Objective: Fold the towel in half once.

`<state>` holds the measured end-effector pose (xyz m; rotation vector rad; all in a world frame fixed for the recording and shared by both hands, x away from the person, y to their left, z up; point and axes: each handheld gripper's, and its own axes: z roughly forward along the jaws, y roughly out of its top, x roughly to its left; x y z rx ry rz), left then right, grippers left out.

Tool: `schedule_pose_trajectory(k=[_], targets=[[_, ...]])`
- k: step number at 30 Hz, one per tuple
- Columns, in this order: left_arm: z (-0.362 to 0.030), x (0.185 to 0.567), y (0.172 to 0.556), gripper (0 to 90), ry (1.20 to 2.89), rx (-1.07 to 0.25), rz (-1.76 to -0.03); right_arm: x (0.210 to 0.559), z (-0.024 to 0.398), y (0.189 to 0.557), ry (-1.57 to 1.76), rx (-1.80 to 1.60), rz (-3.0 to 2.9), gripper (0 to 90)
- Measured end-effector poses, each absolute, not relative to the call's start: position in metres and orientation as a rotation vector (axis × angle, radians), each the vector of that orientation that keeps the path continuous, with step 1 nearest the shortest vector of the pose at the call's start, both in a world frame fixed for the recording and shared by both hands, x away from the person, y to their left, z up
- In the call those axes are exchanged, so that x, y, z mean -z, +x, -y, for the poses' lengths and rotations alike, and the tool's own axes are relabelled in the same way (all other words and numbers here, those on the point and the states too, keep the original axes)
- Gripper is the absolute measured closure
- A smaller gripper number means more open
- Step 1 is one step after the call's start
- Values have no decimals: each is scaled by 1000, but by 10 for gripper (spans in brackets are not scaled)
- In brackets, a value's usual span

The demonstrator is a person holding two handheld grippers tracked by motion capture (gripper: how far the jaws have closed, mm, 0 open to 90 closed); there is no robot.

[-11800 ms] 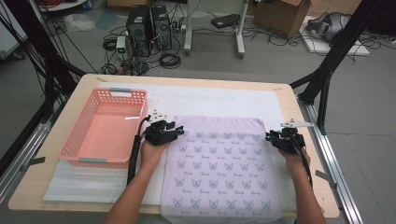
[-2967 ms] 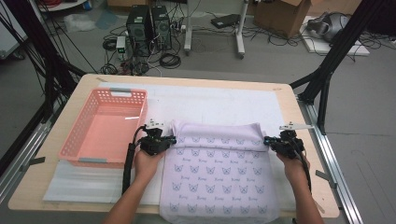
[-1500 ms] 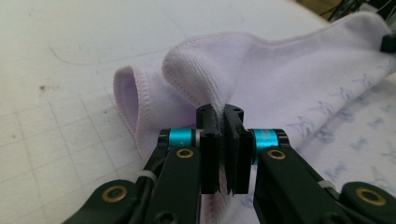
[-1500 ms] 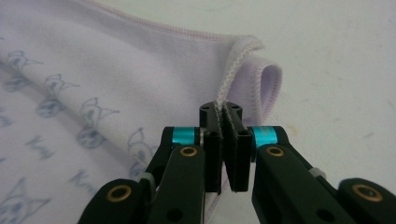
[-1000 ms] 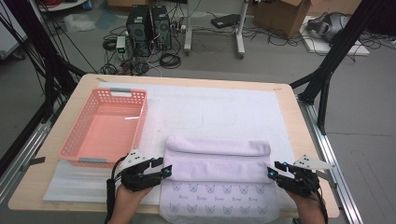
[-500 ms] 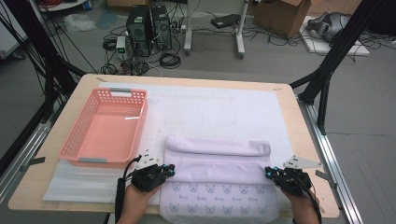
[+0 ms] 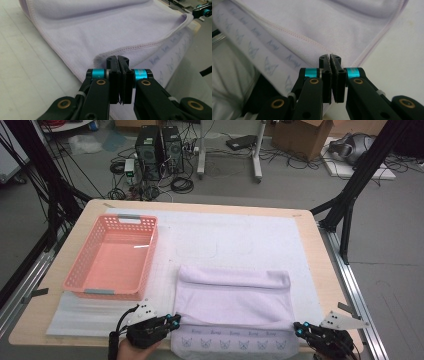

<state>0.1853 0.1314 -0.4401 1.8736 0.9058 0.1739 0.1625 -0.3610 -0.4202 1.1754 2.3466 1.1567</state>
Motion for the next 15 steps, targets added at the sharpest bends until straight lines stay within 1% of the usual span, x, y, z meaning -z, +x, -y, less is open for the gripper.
schedule_pose_trajectory(k=[2, 3, 4, 5, 6, 7, 8, 11, 14, 15], targets=[[-131, 443, 179, 875, 1889, -163, -902, 422, 362, 155, 1178, -1149, -2368, 882], [-132, 444, 177, 889, 1903, -164, -900, 424, 363, 153, 1178, -1144, -2376, 882], [-133, 445, 176, 887, 1906, -163, -896, 425, 364, 151, 1173, -1140, -2378, 874], [-134, 445, 175, 864, 1897, -163, -893, 426, 365, 150, 1172, -1138, -2383, 847], [-135, 443, 176, 818, 1887, -164, -885, 425, 366, 150, 1181, -1143, -2367, 762], [-135, 441, 178, 734, 1868, -173, -887, 424, 368, 151, 1204, -1155, -2335, 697], [-136, 439, 181, 650, 1846, -172, -889, 422, 371, 153, 1214, -1188, -2310, 685], [-134, 432, 195, 534, 1790, -207, -874, 414, 373, 160, 1193, -1220, -2246, 675], [-130, 427, 215, 491, 1765, -231, -892, 412, 371, 176, 1197, -1208, -2208, 675], [-129, 426, 223, 492, 1767, -231, -893, 412, 370, 181, 1196, -1200, -2198, 676]])
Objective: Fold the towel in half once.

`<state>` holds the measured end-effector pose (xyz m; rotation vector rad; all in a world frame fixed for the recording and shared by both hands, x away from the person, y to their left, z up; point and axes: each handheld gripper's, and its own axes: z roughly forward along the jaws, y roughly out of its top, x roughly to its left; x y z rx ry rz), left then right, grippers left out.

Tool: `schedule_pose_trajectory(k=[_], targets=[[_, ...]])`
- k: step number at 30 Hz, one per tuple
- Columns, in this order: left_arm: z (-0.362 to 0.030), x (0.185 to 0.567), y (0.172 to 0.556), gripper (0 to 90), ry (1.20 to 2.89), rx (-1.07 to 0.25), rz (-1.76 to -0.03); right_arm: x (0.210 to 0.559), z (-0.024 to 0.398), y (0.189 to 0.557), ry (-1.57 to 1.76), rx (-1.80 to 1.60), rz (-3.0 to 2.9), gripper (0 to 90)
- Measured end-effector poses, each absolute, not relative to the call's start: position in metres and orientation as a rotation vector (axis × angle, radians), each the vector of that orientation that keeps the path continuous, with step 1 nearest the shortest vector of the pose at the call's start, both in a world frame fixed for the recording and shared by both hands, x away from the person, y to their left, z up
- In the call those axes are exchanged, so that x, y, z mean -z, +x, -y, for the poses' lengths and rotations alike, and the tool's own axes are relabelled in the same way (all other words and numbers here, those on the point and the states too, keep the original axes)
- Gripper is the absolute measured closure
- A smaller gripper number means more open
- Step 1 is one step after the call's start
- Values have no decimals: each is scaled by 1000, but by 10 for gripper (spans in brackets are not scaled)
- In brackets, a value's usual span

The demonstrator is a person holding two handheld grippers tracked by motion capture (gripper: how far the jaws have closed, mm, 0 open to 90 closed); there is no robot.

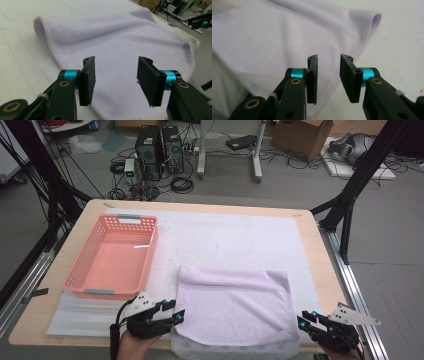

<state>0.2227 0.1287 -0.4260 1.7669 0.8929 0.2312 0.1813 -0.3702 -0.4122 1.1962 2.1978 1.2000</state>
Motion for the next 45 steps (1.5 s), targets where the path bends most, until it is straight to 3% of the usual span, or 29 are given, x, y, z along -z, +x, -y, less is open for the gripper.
schedule_pose_trajectory(k=[10, 18, 24, 28, 33, 38, 39, 41, 43, 45], targets=[[-113, 438, 300, 493, 1745, -208, -1009, 420, 350, 265, 1182, -1163, -2195, 721], [-107, 440, 323, 500, 1763, -265, -1020, 441, 329, 329, 1167, -1023, -2284, 768], [-106, 444, 333, 478, 1789, -309, -1100, 447, 347, 345, 1307, -940, -2110, 810], [-106, 448, 337, 408, 1804, -343, -1147, 442, 350, 340, 1319, -962, -2095, 684], [-108, 452, 342, 401, 1819, -339, -1195, 437, 359, 329, 1382, -1035, -2119, 486], [-100, 453, 342, 429, 1881, -341, -1153, 447, 358, 324, 1397, -999, -2162, 443], [-100, 452, 341, 454, 1885, -351, -1158, 447, 357, 323, 1395, -996, -2160, 461], [-98, 452, 339, 610, 1900, -386, -1168, 446, 356, 322, 1372, -980, -2176, 550], [-96, 452, 338, 663, 1915, -411, -1165, 445, 353, 322, 1396, -974, -2180, 648], [-97, 453, 339, 775, 1901, -341, -1151, 444, 350, 322, 1389, -990, -2214, 797]])
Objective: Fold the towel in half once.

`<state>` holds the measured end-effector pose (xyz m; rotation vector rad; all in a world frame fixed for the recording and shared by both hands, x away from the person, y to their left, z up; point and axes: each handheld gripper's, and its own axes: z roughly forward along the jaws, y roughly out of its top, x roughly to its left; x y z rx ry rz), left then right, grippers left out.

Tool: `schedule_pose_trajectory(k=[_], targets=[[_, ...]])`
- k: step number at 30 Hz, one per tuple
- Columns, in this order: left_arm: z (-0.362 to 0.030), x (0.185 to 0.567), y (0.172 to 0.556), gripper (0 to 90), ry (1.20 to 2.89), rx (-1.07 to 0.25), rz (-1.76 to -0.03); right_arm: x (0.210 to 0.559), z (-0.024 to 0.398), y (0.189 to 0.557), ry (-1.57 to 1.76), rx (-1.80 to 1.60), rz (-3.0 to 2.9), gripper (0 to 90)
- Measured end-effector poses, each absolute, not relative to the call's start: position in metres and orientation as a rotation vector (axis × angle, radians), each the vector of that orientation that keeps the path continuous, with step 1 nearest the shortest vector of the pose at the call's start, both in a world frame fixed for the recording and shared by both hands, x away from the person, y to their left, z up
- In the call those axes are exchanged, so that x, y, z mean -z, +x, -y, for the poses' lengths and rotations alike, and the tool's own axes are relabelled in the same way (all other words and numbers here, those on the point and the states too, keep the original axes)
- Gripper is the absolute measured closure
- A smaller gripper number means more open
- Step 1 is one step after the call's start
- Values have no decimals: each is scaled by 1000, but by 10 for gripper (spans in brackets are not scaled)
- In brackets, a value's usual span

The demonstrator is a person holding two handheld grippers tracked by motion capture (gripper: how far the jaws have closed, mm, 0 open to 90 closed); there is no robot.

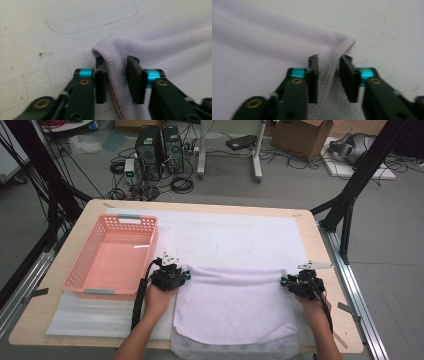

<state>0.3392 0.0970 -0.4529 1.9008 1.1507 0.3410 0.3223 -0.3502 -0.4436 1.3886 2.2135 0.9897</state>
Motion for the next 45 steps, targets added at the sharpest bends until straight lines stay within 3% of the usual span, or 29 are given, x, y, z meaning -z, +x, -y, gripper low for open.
schedule_pose_trajectory(k=[1, 7, 13, 19, 35, 45], targets=[[-96, 453, 338, 836, 1899, -351, -1155, 444, 349, 322, 1381, -1004, -2229, 832], [-98, 453, 338, 852, 1844, -304, -1219, 444, 346, 319, 1376, -986, -2197, 868], [-102, 431, 350, 856, 1780, -348, -1196, 433, 350, 323, 1304, -1045, -2133, 870], [-102, 410, 379, 855, 1741, -389, -1206, 419, 352, 346, 1288, -1083, -2078, 869], [-108, 404, 432, 854, 1719, -450, -1215, 408, 343, 410, 1243, -1043, -2045, 868], [-109, 411, 442, 852, 1689, -477, -1213, 410, 340, 428, 1244, -1056, -2021, 867]])
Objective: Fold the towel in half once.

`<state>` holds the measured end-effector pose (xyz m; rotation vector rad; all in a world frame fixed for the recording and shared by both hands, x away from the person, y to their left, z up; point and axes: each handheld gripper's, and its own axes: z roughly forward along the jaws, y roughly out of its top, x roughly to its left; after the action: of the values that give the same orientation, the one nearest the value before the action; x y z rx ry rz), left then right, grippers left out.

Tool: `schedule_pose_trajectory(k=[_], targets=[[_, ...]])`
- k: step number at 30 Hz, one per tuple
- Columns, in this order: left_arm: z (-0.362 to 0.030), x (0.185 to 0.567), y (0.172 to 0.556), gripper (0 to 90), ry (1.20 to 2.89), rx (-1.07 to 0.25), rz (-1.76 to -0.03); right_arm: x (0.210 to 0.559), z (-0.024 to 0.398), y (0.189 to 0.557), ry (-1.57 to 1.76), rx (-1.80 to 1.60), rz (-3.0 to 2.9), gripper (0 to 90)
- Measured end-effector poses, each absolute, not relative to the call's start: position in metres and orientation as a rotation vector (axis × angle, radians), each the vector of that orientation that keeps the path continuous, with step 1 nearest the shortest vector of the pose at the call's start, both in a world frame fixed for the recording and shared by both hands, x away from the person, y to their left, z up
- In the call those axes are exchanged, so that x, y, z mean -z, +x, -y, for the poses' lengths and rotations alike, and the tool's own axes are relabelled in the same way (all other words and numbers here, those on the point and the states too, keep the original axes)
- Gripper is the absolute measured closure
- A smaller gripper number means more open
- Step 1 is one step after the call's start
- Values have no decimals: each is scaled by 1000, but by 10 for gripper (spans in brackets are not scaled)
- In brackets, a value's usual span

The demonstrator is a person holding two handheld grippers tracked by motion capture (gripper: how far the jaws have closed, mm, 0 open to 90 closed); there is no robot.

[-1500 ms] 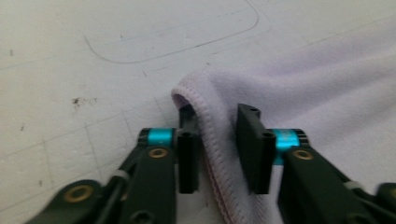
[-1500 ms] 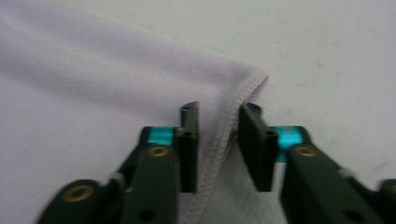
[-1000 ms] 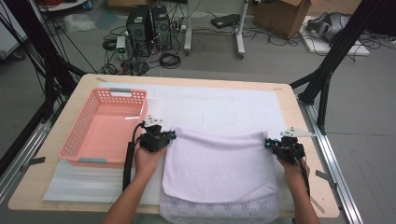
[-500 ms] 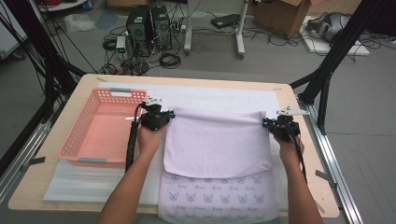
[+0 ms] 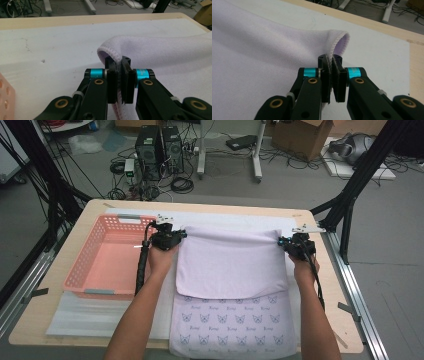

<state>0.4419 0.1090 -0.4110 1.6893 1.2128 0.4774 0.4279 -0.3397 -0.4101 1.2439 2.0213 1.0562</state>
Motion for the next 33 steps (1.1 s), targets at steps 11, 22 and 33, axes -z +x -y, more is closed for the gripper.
schedule_pose_trajectory(k=[11, 22, 33], targets=[[-93, 412, 434, 592, 1747, -406, -1167, 415, 338, 429, 1331, -1039, -2037, 666], [-87, 424, 391, 570, 1731, -372, -1092, 404, 338, 397, 1313, -1054, -2143, 637], [-92, 428, 338, 527, 1747, -332, -1038, 413, 336, 342, 1299, -1116, -2222, 619]])
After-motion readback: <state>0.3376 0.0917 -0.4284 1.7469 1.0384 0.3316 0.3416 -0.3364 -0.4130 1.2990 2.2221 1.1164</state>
